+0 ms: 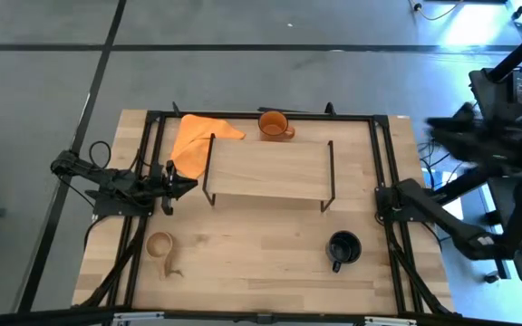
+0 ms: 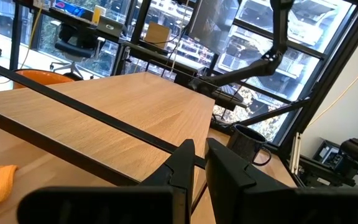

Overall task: Stack small to large cups/mugs on shelf
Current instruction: Put the blue mug on the shelf

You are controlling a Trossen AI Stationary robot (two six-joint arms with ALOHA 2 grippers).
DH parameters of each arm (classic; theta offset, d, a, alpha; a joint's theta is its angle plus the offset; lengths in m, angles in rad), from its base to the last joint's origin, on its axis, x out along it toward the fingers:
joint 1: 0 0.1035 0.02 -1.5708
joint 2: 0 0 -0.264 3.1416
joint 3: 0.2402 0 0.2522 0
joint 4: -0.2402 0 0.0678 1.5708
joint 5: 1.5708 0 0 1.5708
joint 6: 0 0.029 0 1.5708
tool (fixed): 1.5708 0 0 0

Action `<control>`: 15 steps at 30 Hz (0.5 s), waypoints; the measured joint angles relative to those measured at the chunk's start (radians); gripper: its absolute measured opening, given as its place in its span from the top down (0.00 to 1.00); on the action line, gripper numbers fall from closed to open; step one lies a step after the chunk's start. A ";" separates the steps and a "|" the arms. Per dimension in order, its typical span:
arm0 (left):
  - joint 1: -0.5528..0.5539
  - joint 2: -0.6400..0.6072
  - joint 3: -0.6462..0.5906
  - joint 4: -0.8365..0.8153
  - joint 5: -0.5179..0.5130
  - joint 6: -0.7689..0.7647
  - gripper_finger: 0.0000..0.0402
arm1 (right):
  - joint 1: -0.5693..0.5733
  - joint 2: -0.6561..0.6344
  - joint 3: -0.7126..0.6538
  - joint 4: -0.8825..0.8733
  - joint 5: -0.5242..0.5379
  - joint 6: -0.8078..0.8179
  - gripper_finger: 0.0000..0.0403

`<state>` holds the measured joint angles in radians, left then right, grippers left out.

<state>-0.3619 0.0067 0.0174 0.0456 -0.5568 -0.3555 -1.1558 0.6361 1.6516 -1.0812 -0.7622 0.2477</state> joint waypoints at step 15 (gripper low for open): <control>0.000 0.000 0.000 0.000 0.000 0.000 0.92 | 0.677 -0.003 -0.068 0.126 0.868 -0.548 0.60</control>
<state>-0.3618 0.0063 0.0174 0.0456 -0.5568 -0.3557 -0.4787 0.6332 1.5833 -0.9551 0.1061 -0.2999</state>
